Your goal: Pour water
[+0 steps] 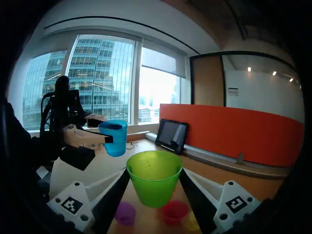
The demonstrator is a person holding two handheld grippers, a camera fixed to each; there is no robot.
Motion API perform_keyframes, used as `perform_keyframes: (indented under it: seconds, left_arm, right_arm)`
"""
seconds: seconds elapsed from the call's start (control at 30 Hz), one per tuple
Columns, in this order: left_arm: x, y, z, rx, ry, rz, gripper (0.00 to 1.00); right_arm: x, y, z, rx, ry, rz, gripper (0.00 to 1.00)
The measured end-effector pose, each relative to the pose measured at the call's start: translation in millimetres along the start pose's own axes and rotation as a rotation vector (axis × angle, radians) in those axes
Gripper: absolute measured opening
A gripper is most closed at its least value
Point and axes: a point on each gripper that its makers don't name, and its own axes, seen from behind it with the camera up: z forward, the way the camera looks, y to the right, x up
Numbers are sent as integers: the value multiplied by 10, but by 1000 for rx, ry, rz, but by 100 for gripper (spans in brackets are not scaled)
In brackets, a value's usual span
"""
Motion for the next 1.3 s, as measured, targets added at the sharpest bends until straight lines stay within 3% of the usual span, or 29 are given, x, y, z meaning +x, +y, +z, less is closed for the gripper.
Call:
perform_keyframes:
  seconds: [0.2,0.47,1.3]
  left_arm:
    - [90,-14,1,8,16,32,86]
    - [175,-22,36,23,25,104,86]
    - [549,-63,239,64,48,385,86]
  right_arm:
    - [-49,-141,14,23,-8,-5,91]
    - [-73,-152,87,35,-9,0,91]
    - [-183,-427,216,101,-12,6,91]
